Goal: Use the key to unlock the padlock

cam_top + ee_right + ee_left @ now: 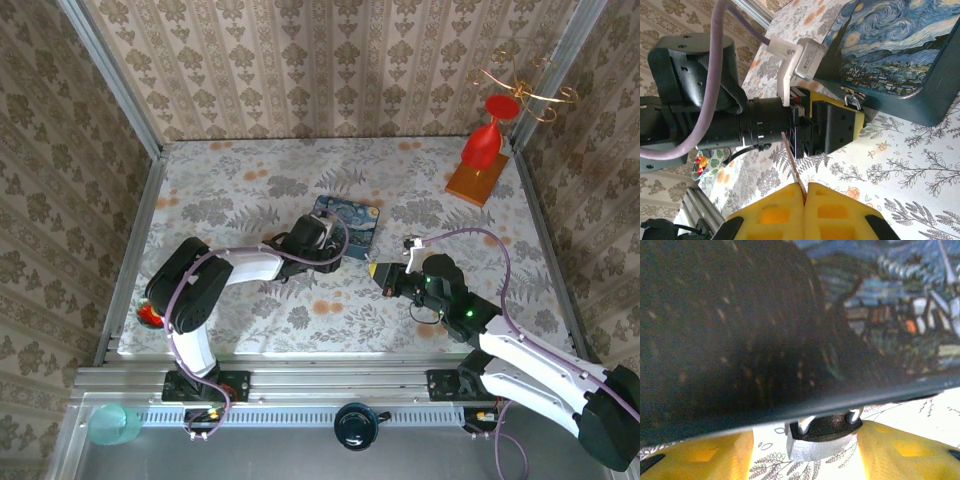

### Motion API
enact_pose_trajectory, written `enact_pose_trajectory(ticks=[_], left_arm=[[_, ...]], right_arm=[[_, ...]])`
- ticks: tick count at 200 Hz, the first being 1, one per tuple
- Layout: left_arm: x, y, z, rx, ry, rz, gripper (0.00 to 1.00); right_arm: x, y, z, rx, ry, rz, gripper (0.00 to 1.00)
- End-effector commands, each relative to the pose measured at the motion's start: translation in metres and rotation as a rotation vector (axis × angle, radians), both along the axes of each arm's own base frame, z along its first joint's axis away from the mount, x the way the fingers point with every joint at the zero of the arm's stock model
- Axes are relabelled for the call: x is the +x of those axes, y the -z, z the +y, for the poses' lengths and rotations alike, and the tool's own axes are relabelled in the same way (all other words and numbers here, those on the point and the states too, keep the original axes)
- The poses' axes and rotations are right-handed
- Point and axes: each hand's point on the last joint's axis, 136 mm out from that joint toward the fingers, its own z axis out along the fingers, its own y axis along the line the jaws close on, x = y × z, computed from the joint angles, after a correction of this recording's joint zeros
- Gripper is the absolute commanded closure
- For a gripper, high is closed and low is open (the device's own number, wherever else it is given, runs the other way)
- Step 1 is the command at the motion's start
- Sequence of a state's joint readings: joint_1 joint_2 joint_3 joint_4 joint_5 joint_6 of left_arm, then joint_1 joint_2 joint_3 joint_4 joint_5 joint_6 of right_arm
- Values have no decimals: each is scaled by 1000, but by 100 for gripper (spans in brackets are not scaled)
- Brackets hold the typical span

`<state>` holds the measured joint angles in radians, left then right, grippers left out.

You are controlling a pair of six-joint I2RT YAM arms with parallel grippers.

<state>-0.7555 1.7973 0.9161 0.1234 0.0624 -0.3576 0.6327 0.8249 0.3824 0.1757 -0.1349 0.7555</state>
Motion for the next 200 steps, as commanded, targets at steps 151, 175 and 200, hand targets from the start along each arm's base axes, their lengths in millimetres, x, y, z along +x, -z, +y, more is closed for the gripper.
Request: enact_pose_trajectory(ticks=[151,175,200], left_arm=[[-8,15,-18,-180,77,50,60],[-7,17,-18,-195,72,54,66],[-4,12,-17,-257,52,74,78]], right_arm=[[6,3,6,-3,-11,21,100],[7,4,7,-5,-11,25,100],[6,7,7,-4,-11,36,100]])
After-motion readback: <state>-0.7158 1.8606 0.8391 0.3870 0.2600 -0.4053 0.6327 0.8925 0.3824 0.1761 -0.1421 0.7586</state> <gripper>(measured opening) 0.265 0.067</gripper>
